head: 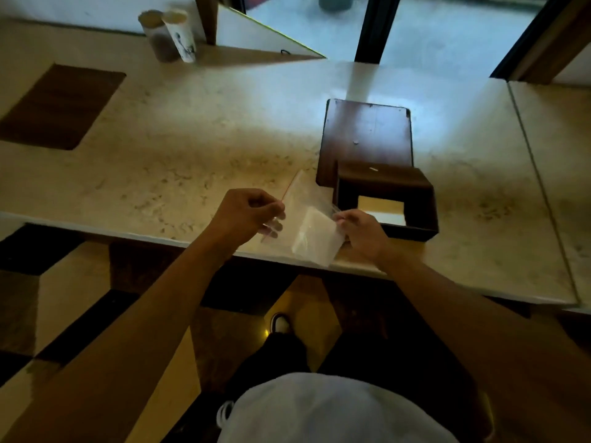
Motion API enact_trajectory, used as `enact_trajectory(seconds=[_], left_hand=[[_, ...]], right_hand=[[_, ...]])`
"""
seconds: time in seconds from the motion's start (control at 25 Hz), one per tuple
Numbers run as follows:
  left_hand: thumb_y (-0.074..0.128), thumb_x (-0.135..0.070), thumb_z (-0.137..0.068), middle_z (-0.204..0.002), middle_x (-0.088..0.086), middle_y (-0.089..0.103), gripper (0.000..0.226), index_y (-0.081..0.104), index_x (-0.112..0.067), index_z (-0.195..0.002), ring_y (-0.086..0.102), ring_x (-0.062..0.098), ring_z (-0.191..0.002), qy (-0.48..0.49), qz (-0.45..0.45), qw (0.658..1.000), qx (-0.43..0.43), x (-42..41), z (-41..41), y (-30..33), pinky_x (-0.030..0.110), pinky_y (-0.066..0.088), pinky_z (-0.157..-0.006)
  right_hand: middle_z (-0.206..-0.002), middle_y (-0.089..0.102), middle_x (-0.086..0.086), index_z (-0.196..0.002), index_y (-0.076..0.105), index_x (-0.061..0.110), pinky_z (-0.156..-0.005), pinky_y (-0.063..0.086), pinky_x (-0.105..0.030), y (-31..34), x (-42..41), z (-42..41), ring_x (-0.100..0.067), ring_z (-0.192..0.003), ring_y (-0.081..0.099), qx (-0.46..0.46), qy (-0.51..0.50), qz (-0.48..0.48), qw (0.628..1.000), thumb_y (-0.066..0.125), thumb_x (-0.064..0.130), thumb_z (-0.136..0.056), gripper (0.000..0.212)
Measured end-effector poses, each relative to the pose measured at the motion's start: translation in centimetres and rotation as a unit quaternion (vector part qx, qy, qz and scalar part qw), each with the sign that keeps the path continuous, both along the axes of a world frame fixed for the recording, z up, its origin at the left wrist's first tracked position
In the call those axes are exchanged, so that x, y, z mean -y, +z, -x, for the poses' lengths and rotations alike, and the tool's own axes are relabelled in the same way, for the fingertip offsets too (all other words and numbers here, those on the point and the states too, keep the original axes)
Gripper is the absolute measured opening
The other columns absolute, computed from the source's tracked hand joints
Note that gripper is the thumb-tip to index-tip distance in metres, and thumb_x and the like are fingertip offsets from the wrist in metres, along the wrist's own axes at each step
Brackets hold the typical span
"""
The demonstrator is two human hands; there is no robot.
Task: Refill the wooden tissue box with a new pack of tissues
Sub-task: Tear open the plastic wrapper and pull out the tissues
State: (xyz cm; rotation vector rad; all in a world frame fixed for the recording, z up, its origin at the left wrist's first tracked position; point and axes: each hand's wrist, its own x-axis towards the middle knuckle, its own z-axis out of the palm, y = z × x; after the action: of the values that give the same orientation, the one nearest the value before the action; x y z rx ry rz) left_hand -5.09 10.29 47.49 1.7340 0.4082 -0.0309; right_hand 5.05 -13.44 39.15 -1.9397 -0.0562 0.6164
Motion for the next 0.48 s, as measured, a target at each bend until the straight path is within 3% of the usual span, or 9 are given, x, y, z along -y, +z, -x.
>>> enact_trajectory(seconds=[0.08, 0.24, 0.4, 0.48], left_hand=[[0.074, -0.011, -0.088, -0.078, 0.014, 0.077, 0.010, 0.076, -0.001, -0.088, 0.076, 0.034, -0.072, 0.008, 0.065, 0.998, -0.025, -0.7, -0.9, -0.6, 0.043, 0.064, -0.065], [0.075, -0.009, -0.086, -0.076, 0.016, 0.076, 0.009, 0.075, 0.000, -0.085, 0.075, 0.037, -0.073, 0.032, 0.122, 0.991, -0.049, -2.6, -4.3, -0.7, 0.045, 0.063, -0.068], [0.076, -0.009, -0.086, -0.077, 0.019, 0.076, 0.009, 0.075, 0.000, -0.082, 0.075, 0.037, -0.073, 0.028, 0.159, 0.985, -0.065, -3.0, -6.4, -1.4, 0.046, 0.064, -0.068], [0.075, -0.008, -0.086, -0.078, 0.023, 0.075, 0.010, 0.075, 0.001, -0.081, 0.074, 0.037, -0.072, 0.052, 0.164, 0.983, -0.068, -3.2, -7.1, -2.1, 0.045, 0.063, -0.068]], right_hand=[[-0.108, 0.069, -0.004, -0.113, 0.063, 0.022, -0.076, 0.063, -0.043, -0.7, -2.0, -0.6, -0.024, -0.093, 0.070, -0.023, -0.026, 0.015, 0.999, 0.055, 0.024, -0.096, 0.019], [-0.124, 0.059, -0.004, -0.143, 0.042, 0.019, -0.074, 0.056, -0.033, -0.5, -5.8, -2.8, -0.019, -0.094, 0.063, -0.108, -0.040, -0.016, 0.993, 0.059, 0.023, -0.097, 0.049], [-0.105, 0.056, -0.005, -0.144, 0.040, 0.013, -0.064, 0.048, -0.035, 0.0, -8.8, -3.8, -0.023, -0.076, 0.059, -0.233, -0.111, -0.109, 0.960, 0.058, 0.014, -0.099, 0.049], [-0.103, 0.057, -0.002, -0.139, 0.044, 0.011, -0.065, 0.052, -0.032, 0.3, -9.8, -4.1, -0.022, -0.079, 0.062, -0.209, -0.089, -0.112, 0.967, 0.056, 0.013, -0.100, 0.041]])
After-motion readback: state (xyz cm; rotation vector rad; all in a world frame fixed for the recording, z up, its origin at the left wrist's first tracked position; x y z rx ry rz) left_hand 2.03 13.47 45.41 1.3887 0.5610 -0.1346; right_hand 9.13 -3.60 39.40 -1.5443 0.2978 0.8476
